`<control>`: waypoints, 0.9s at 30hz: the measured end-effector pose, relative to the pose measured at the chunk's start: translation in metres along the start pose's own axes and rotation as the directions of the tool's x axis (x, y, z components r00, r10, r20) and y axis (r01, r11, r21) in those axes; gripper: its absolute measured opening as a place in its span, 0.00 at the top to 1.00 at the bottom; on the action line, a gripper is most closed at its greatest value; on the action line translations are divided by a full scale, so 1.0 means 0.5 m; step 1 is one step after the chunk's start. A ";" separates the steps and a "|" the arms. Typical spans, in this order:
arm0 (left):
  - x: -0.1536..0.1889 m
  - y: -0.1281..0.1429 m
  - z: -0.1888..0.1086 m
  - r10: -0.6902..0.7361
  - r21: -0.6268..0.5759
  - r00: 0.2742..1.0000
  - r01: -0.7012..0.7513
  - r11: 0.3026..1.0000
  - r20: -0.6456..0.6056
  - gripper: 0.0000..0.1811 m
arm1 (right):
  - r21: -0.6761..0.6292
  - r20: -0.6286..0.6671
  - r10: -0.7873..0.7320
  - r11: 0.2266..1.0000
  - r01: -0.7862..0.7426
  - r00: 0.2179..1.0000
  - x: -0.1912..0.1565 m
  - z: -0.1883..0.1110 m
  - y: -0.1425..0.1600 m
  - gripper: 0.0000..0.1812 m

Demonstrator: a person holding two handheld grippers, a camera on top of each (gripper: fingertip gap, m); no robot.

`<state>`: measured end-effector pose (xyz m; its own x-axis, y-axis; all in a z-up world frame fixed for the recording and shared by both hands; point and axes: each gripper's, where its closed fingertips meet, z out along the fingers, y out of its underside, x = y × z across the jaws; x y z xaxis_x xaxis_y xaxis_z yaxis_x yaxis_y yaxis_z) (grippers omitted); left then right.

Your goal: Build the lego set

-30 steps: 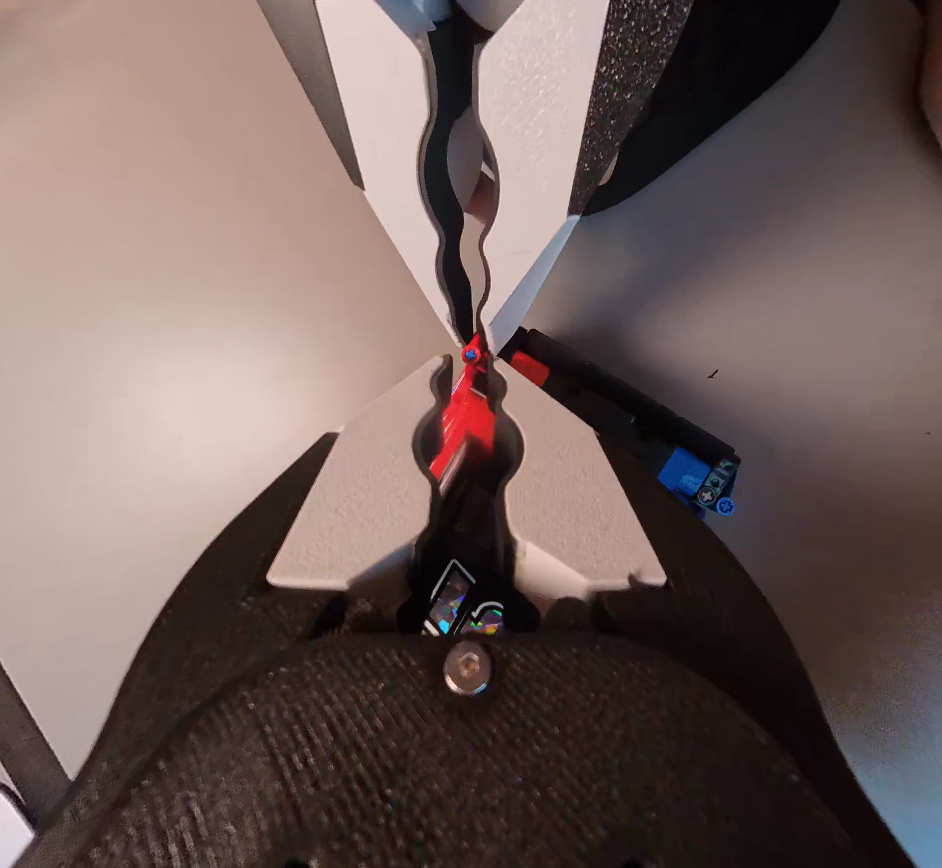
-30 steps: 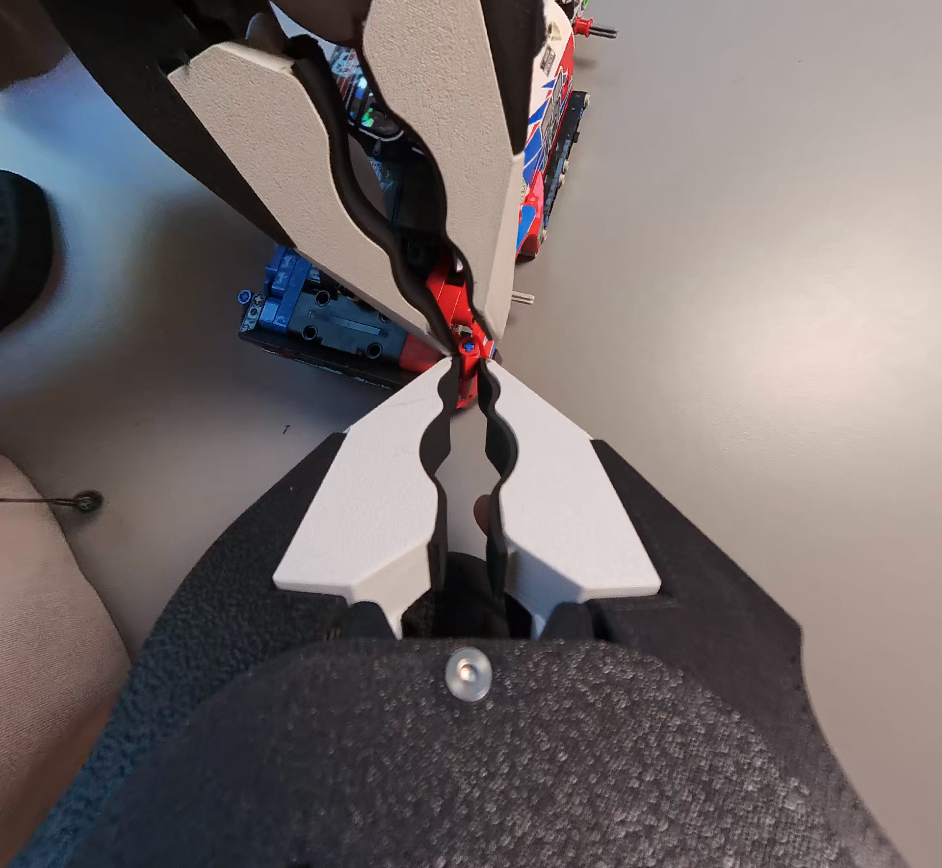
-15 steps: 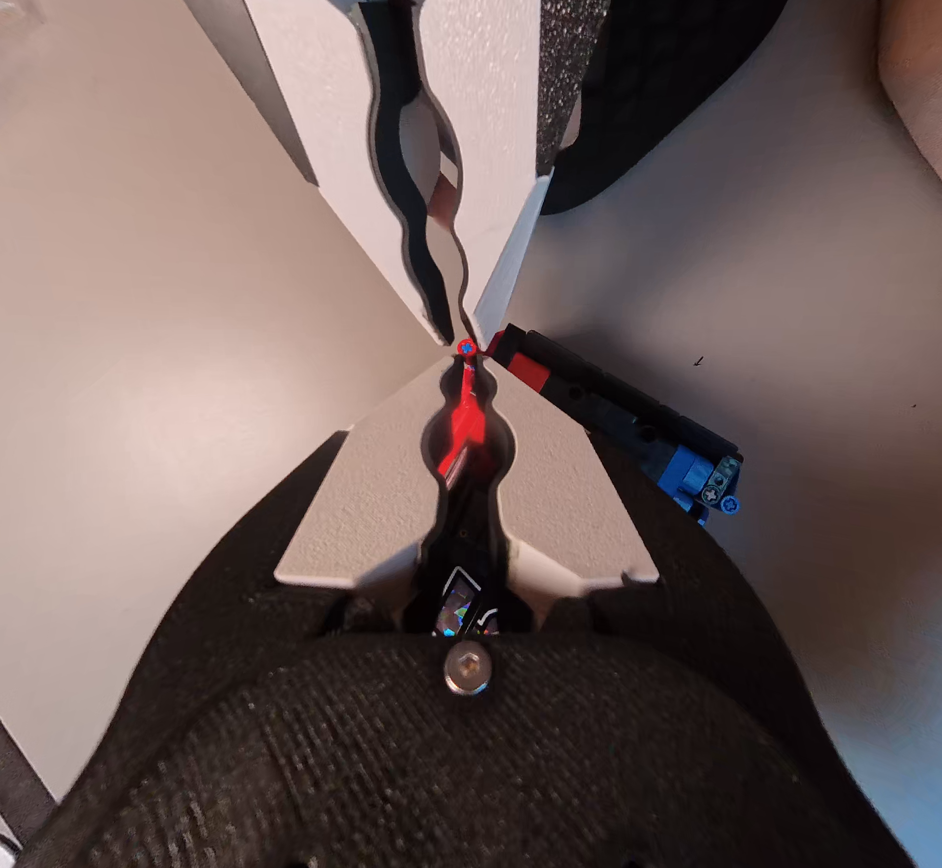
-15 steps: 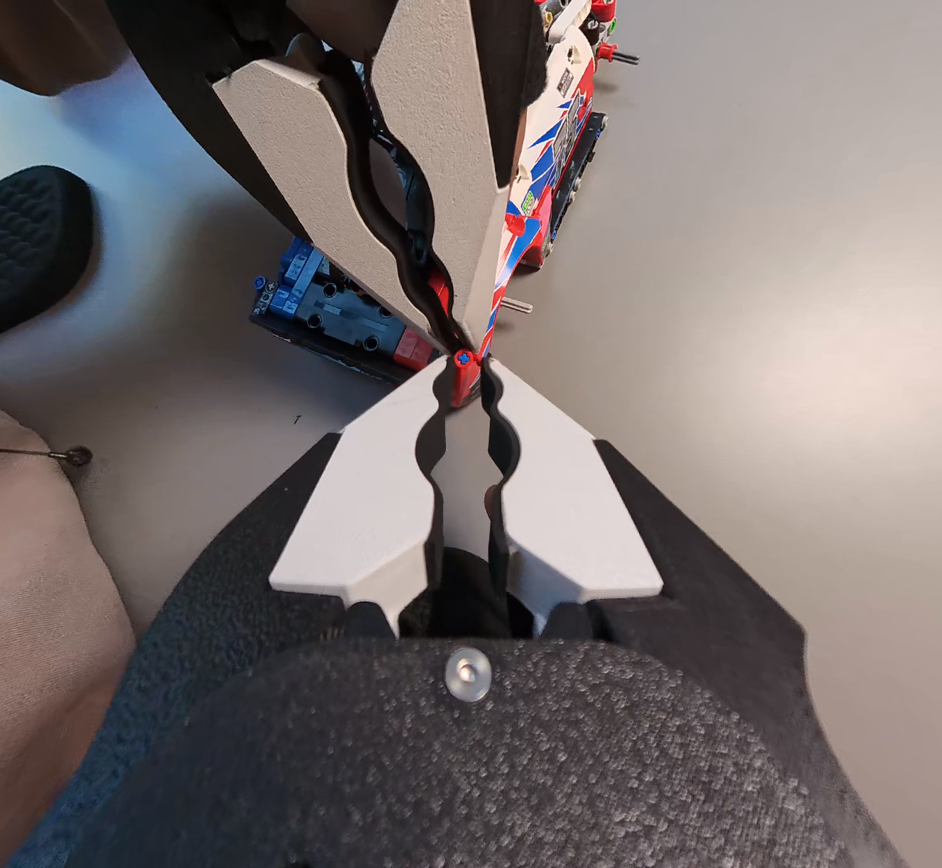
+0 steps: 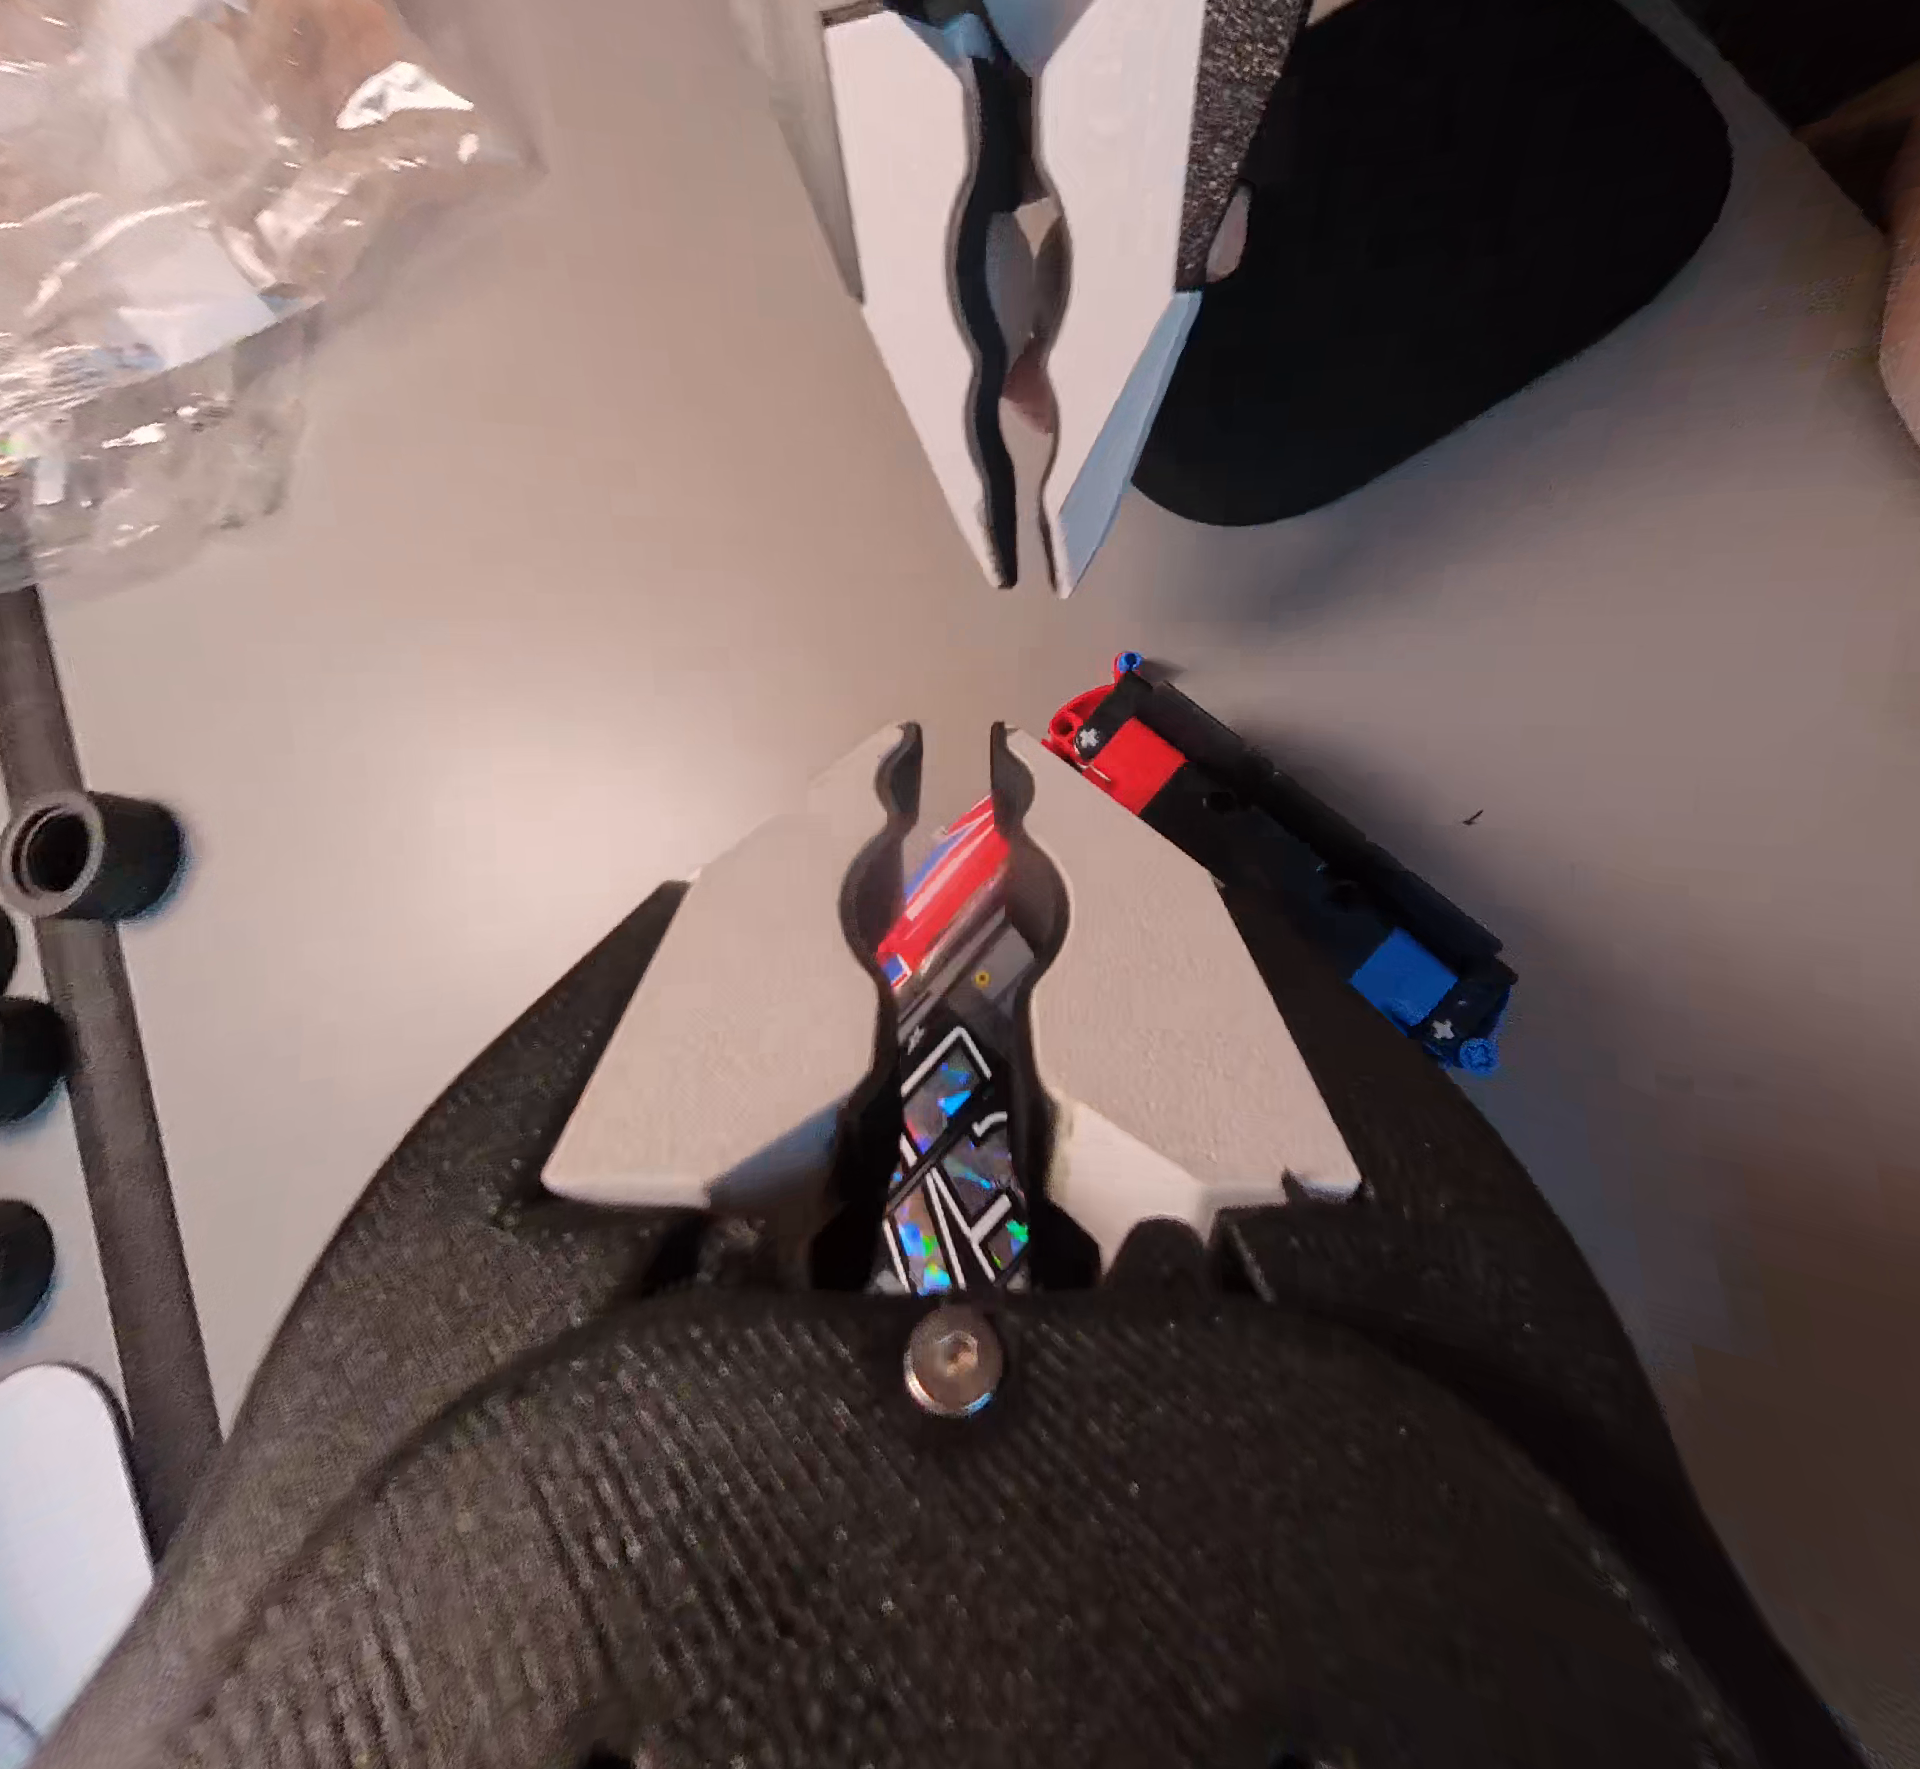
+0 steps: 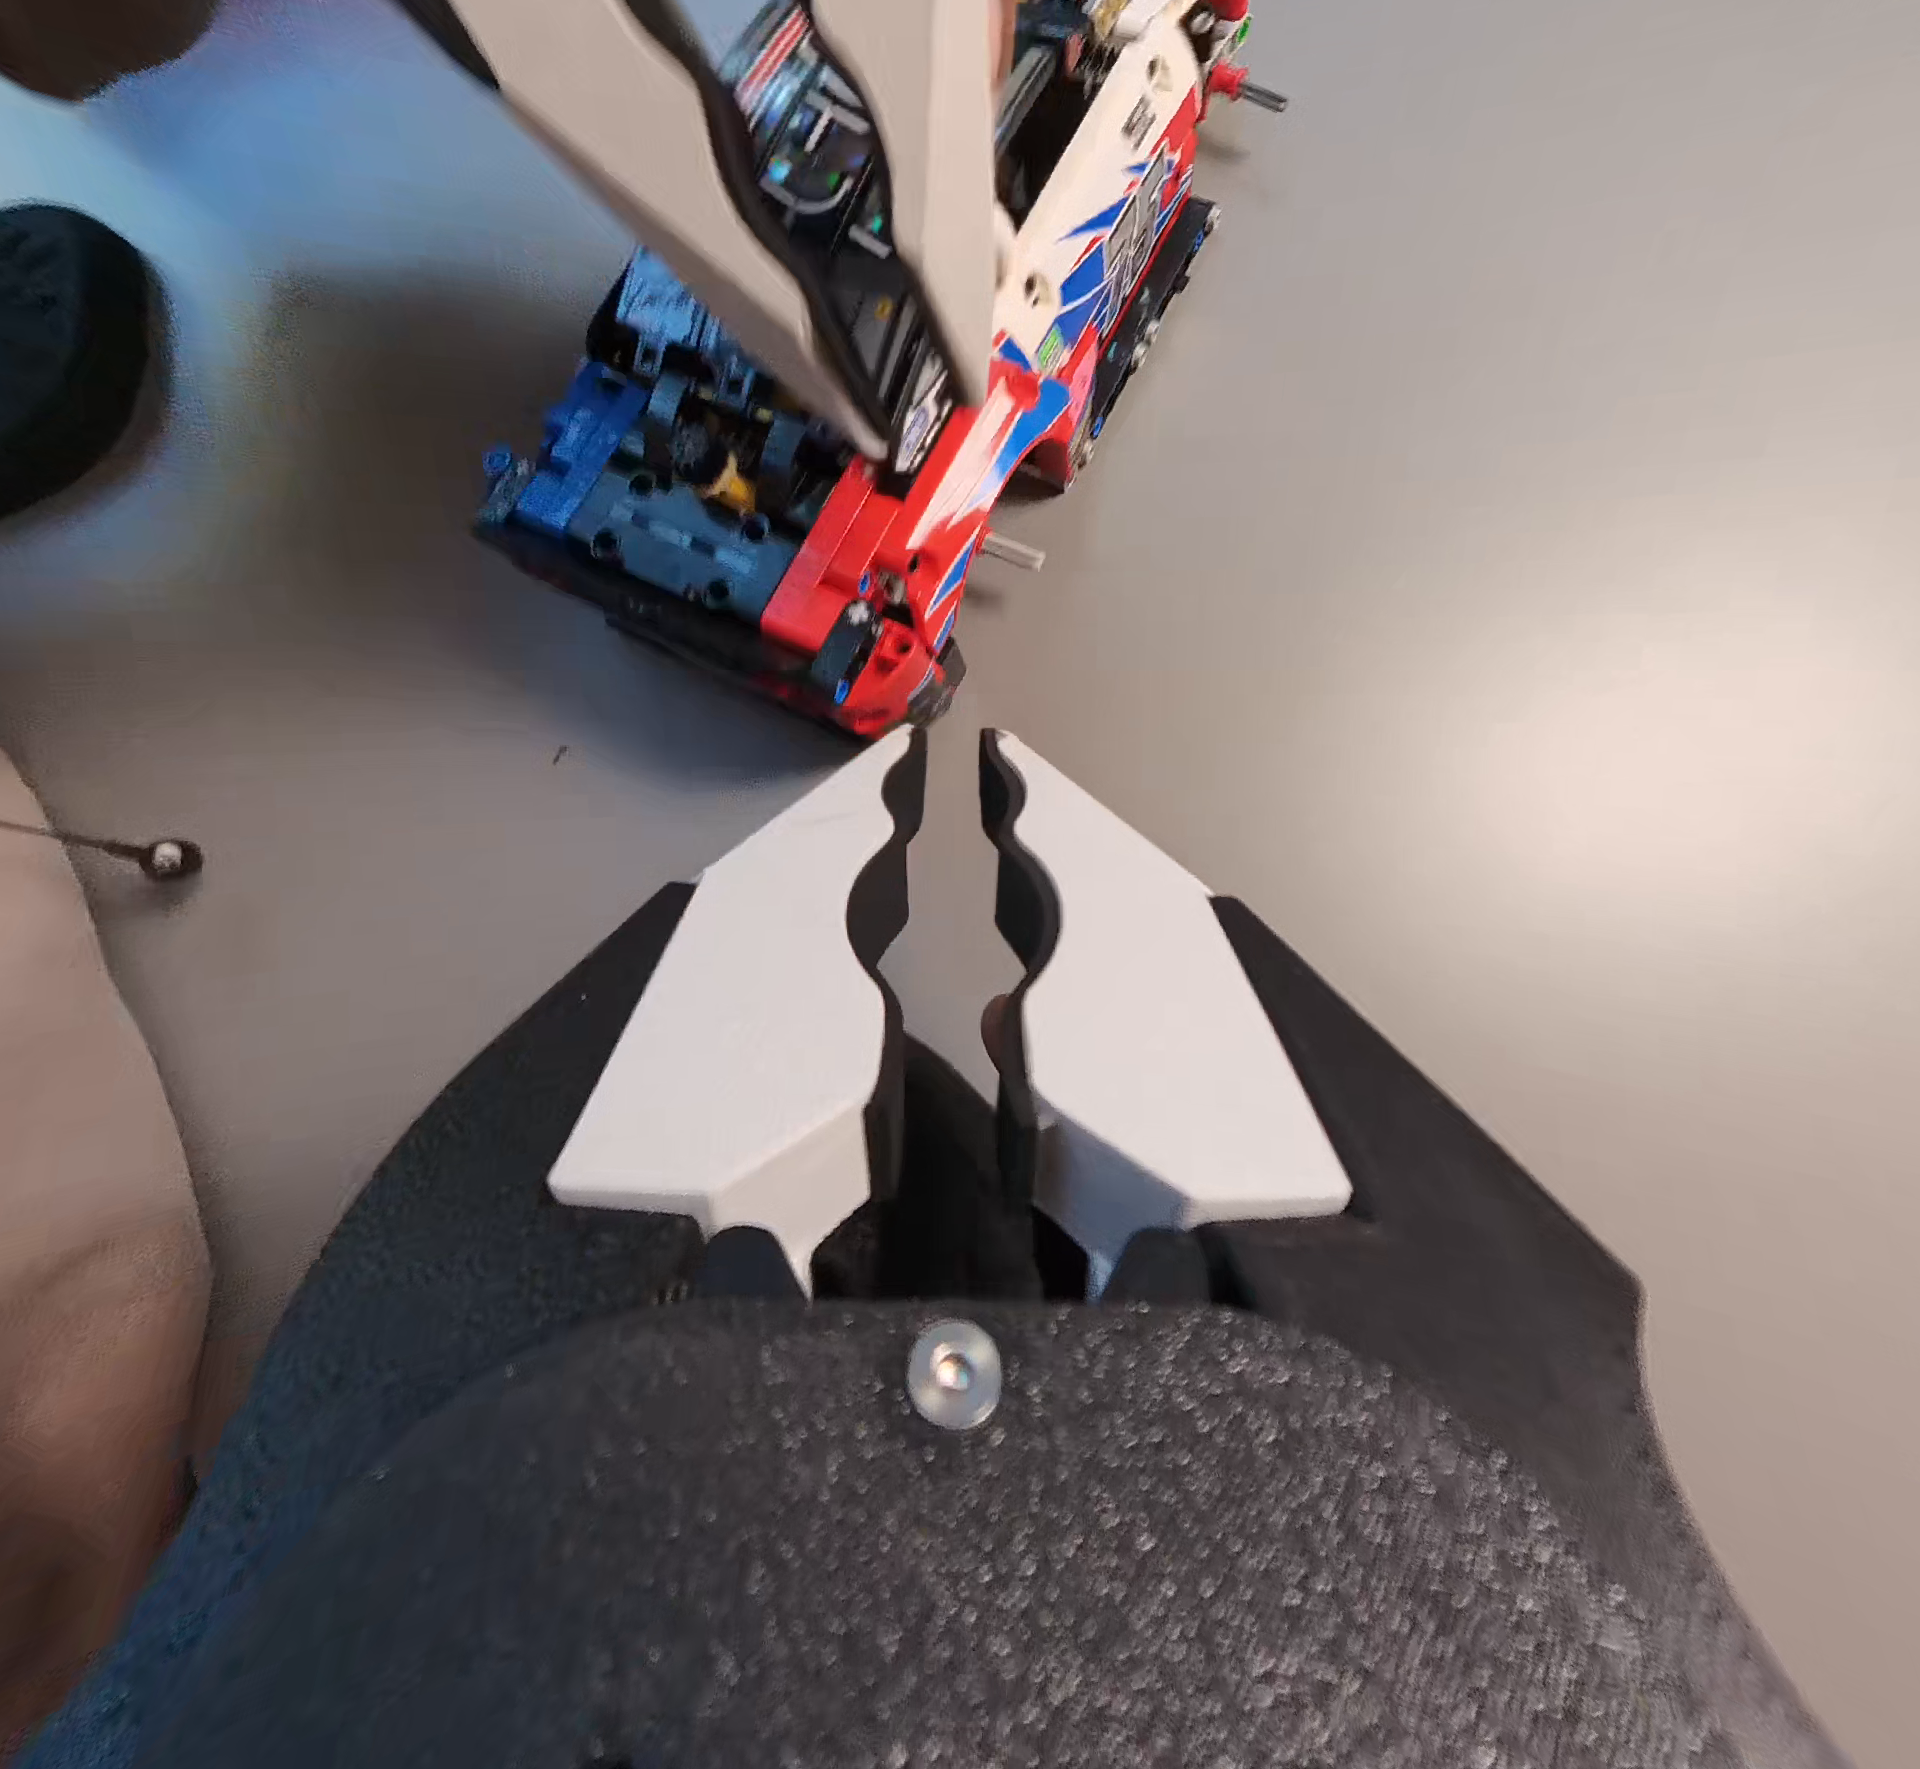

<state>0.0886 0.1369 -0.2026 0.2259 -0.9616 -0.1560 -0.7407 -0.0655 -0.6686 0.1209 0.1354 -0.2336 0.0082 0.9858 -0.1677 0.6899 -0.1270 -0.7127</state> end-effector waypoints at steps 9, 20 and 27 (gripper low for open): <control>0.043 0.106 -0.139 -0.263 0.143 0.925 0.232 0.962 0.273 0.76 | -0.118 0.008 -0.252 0.961 0.251 0.968 -0.045 0.047 0.061 0.79; 0.137 0.183 -0.176 -0.447 0.228 0.833 0.389 0.892 0.325 0.73 | -0.086 0.036 -0.348 0.933 0.350 0.937 -0.061 0.120 0.001 0.68; 0.190 0.173 -0.165 -0.455 0.234 0.840 0.398 0.887 0.296 0.74 | -0.049 0.076 -0.487 0.870 0.491 0.870 -0.108 0.112 0.023 0.79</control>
<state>-0.0060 0.0181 -0.2152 0.7145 -0.6984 -0.0421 -0.4186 -0.3785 -0.8255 0.0880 0.0748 -0.2710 -0.3840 0.9112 0.1490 0.6395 0.3788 -0.6690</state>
